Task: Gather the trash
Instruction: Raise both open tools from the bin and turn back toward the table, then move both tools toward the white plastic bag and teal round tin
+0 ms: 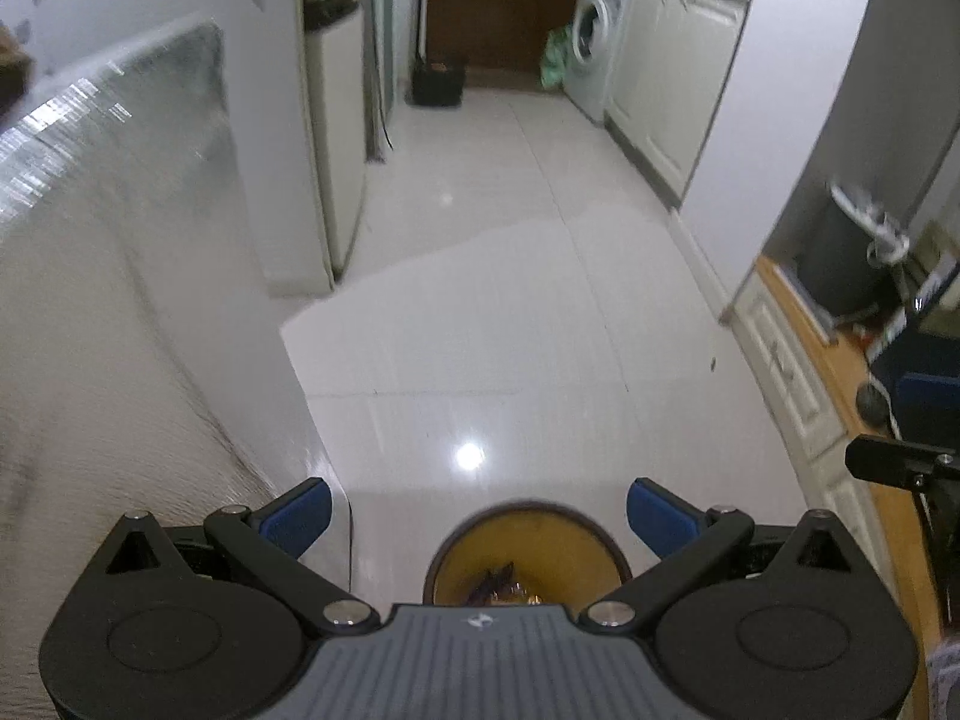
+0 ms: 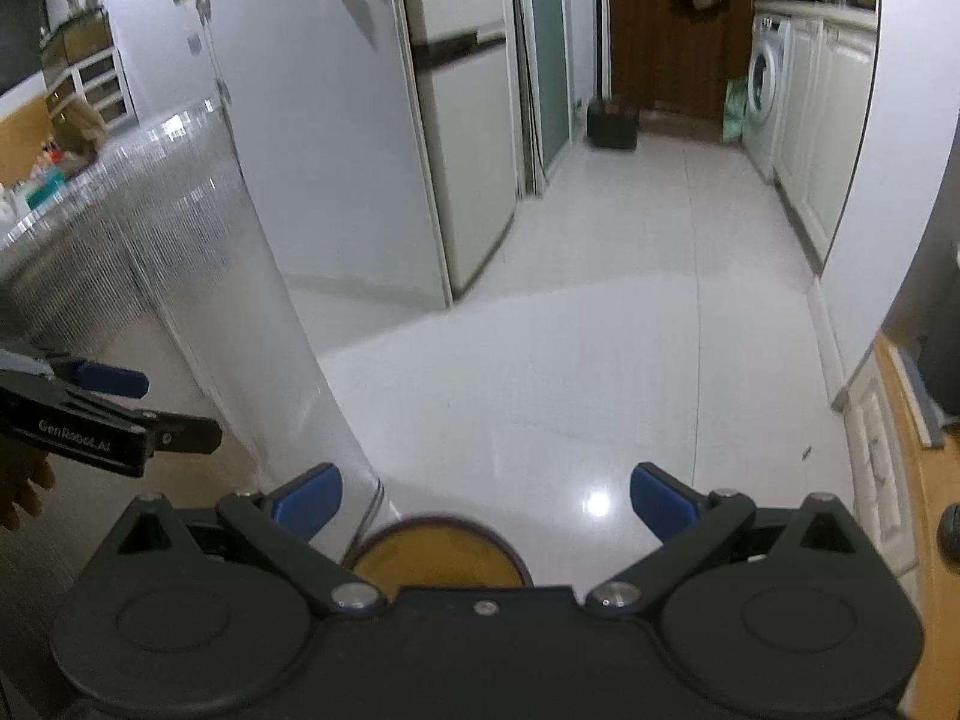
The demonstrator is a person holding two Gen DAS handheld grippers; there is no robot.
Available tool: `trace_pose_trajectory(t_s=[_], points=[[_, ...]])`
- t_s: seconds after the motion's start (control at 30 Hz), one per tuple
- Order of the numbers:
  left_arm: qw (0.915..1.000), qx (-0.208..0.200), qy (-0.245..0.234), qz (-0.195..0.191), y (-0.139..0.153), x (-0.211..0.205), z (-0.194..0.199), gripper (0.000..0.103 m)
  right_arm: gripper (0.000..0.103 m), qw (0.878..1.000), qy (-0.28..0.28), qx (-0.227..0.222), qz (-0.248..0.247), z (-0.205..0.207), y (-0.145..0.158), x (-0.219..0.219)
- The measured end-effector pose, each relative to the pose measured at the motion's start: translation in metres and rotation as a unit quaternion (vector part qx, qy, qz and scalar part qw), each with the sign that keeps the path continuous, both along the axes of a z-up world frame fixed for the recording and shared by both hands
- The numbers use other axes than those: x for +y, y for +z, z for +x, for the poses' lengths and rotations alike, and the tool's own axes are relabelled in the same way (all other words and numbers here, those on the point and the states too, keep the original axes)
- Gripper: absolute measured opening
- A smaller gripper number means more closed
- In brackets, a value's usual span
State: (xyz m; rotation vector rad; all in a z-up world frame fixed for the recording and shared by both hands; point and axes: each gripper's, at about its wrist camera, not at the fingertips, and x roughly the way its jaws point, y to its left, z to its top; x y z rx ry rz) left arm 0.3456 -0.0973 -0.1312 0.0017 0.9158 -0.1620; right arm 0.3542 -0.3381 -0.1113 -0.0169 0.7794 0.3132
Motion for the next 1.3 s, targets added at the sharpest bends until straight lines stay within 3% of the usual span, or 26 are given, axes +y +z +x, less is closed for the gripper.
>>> trace_pose_trajectory(t_s=[0.33,0.73,1.0,1.3], points=[[0.9958,-0.083,0.038,0.004,0.093,0.028,-0.026,0.103,0.103,0.996,-0.003,-0.082,0.024,-0.013,0.060,0.012],[0.9780,-0.188,0.083,0.036,0.191,0.068,-0.060,0.103,0.103,0.986,0.039,-0.156,0.052,-0.021,0.114,0.067],[0.9640,-0.224,0.140,0.028,0.213,0.126,-0.077,0.103,0.103,0.976,0.087,-0.186,0.074,-0.028,0.136,0.125],[0.9499,-0.237,0.204,-0.003,0.200,0.199,-0.074,0.103,0.103,0.965,0.147,-0.204,0.077,-0.031,0.142,0.197]])
